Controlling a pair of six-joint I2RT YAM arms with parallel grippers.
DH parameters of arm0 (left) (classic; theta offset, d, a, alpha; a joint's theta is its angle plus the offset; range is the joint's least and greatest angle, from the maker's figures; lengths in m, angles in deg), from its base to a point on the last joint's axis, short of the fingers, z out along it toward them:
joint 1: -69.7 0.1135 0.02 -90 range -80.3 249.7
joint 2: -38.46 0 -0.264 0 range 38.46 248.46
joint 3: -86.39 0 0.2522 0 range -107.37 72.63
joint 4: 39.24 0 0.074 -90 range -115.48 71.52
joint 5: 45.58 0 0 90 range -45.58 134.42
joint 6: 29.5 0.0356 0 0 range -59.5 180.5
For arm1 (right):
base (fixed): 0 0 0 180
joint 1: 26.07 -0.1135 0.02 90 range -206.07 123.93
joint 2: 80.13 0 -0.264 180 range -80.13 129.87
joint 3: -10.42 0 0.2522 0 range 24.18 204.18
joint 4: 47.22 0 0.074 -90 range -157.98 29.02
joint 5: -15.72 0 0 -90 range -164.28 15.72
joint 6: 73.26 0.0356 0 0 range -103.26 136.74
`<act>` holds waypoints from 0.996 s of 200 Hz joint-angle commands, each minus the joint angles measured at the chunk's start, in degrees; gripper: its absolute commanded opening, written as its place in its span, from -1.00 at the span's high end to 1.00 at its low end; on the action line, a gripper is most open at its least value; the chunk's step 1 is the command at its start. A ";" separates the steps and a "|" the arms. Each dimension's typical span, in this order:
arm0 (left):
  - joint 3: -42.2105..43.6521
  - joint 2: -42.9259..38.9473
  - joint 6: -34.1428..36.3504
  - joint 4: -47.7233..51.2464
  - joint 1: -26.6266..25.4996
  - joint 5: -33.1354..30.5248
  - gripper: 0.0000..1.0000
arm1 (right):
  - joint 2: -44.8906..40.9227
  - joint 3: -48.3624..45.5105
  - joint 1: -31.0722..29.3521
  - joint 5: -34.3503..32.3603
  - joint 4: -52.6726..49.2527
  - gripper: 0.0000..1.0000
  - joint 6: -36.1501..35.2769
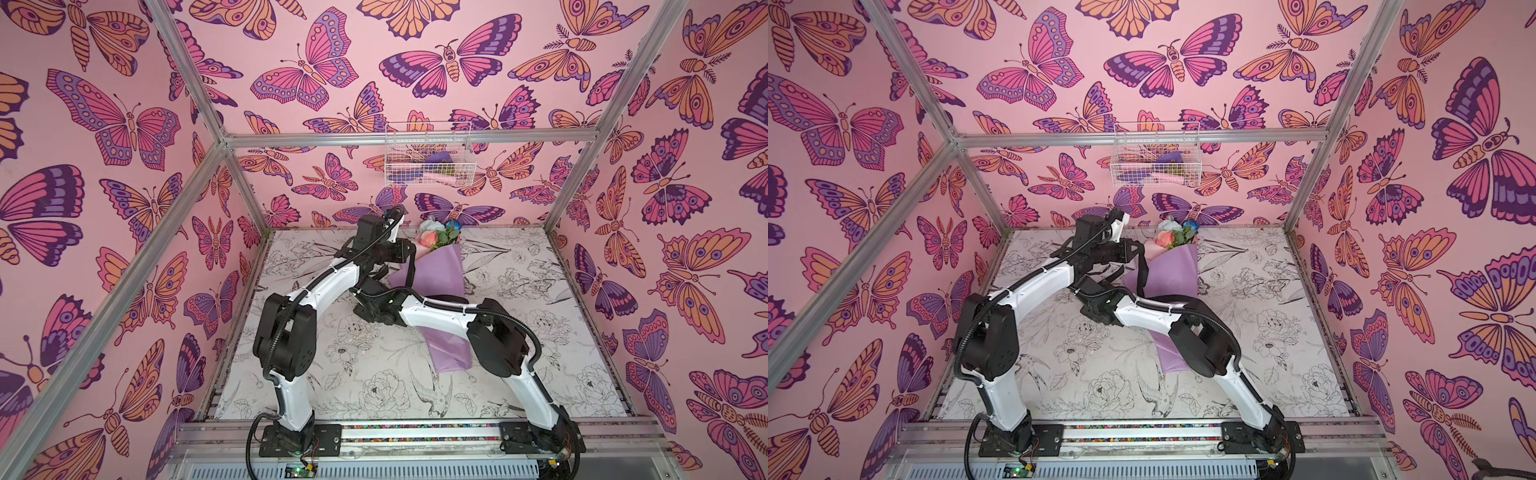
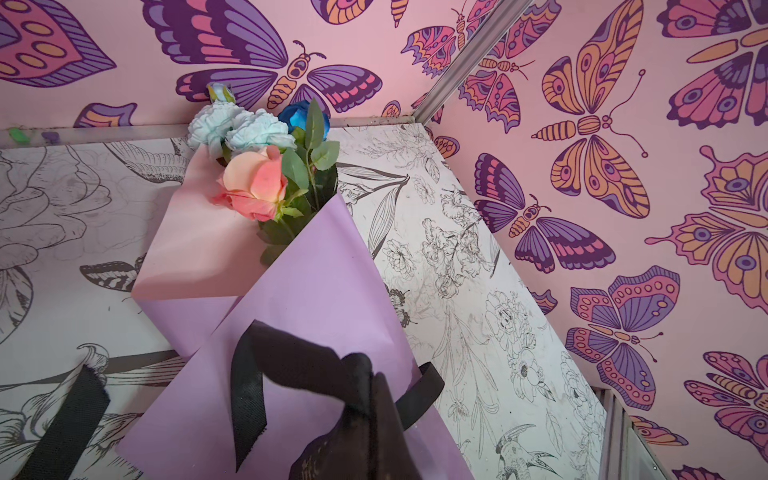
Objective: Tie the bouquet of fake flowers
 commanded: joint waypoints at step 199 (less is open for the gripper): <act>2.69 -0.70 -3.56 -3.32 3.10 3.56 1.00 | -13.18 -8.24 -9.50 1.13 0.52 1.00 -9.63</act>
